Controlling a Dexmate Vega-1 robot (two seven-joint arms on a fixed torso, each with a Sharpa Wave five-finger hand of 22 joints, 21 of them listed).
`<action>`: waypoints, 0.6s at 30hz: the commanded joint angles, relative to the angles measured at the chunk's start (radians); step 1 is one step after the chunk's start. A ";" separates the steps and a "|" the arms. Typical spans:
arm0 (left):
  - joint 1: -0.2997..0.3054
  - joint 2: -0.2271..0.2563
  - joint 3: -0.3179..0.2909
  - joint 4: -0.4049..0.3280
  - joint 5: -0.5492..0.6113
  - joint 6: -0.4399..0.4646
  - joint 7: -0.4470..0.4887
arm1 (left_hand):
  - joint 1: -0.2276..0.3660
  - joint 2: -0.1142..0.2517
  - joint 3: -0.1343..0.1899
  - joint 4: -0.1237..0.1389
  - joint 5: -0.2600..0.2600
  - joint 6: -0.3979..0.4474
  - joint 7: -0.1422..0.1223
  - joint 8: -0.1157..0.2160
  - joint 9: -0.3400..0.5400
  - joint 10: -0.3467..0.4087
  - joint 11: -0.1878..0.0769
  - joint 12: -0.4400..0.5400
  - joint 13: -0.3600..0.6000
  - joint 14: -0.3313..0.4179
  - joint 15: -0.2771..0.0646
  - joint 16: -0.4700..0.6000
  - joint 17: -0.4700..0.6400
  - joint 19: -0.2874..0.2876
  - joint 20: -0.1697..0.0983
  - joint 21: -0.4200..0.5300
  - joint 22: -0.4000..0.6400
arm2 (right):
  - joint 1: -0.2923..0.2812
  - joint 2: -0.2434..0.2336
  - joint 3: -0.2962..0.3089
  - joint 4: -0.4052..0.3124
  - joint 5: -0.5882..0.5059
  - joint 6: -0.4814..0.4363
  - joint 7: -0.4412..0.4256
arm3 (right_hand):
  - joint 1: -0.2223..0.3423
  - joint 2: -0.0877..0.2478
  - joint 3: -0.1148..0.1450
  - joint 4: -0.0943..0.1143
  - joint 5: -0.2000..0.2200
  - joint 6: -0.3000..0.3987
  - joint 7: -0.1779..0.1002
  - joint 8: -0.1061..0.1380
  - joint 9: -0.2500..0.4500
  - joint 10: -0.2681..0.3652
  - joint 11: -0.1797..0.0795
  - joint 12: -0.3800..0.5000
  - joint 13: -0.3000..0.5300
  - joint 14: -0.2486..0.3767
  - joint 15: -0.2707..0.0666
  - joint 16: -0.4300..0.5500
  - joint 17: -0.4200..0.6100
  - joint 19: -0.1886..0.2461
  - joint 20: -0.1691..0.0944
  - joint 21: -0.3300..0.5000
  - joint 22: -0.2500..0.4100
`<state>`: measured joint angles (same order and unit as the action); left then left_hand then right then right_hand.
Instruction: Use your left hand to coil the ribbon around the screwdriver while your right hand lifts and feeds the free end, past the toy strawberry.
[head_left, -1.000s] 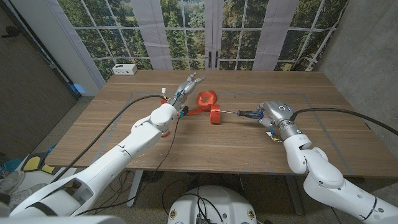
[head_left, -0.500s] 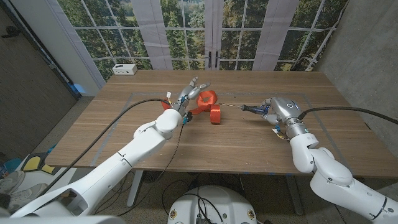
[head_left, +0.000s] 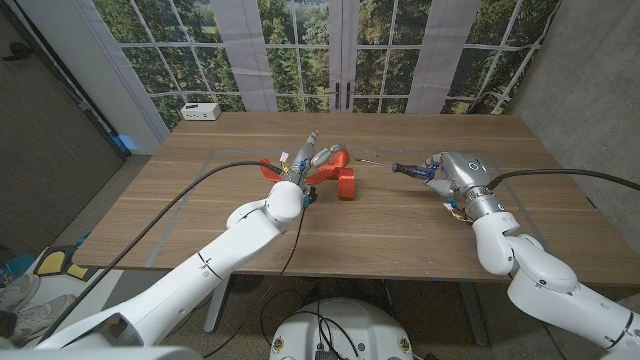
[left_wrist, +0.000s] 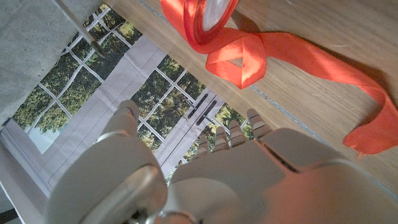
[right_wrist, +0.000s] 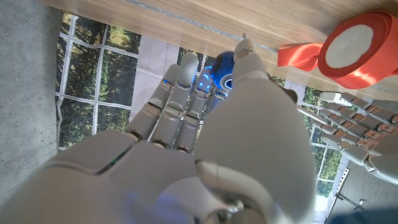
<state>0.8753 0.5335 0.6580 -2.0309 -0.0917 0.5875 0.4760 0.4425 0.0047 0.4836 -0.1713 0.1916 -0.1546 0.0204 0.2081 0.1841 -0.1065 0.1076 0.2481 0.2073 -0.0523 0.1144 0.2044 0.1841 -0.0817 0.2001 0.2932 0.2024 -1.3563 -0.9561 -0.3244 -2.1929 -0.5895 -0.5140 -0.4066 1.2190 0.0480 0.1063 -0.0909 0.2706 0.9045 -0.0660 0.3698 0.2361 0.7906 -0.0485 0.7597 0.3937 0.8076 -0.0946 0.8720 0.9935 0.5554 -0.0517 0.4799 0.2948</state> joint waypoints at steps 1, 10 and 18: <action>-0.033 -0.034 0.042 -0.084 0.026 0.226 0.029 | 0.031 0.004 0.004 -0.007 0.001 -0.002 0.014 0.009 0.004 0.001 0.007 0.003 0.005 0.003 0.013 0.003 0.004 -0.013 0.009 -0.004 0.006 | -0.022 -0.016 0.036 0.001 0.047 0.047 -0.043 | -0.031 0.105 0.003 0.005 0.007 0.174 0.021 0.006 0.024 0.147 0.014 0.017 0.130 0.014 -0.122 -0.003 0.005 -0.005 -0.035 0.007 0.003; -0.087 -0.043 0.083 -0.104 0.009 0.363 0.008 | 0.055 0.004 0.008 -0.006 0.001 -0.002 0.025 0.008 0.005 -0.009 0.011 -0.001 0.008 -0.006 0.024 -0.002 0.005 -0.027 0.011 -0.011 0.007 | -0.031 -0.022 0.052 -0.003 0.058 0.069 -0.054 | -0.031 0.106 0.001 0.006 0.007 0.173 0.022 0.003 0.027 0.147 0.011 0.015 0.130 0.016 -0.121 -0.009 0.011 -0.006 -0.035 0.012 0.003; -0.159 -0.045 0.138 -0.108 -0.013 0.491 -0.023 | 0.096 0.028 0.024 -0.002 -0.002 -0.021 0.051 0.001 0.007 -0.039 0.020 -0.012 0.011 -0.026 0.041 -0.009 0.006 -0.037 0.012 -0.015 0.009 | -0.033 -0.026 0.060 0.000 0.067 0.085 -0.050 | -0.031 0.106 0.000 0.007 0.006 0.176 0.020 0.000 0.026 0.148 0.010 0.014 0.129 0.019 -0.121 -0.014 0.016 -0.008 -0.036 0.016 0.002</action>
<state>0.7953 0.4963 0.7323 -2.1215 -0.0865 0.9098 0.4812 0.5183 0.0307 0.4974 -0.1739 0.1916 -0.1677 0.0613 0.2080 0.1888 -0.1311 0.1271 0.2400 0.2146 -0.0710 0.1436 0.1996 0.1840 -0.1080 0.2104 0.2808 0.2071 -1.3831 -0.9762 -0.2796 -2.1934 -0.5387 -0.4531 -0.4518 1.2190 0.0480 0.1062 -0.0910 0.2697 0.9065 -0.0641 0.3670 0.2362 0.7906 -0.0485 0.7612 0.3937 0.8147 -0.0982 0.8613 1.0071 0.5518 -0.0554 0.4882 0.2947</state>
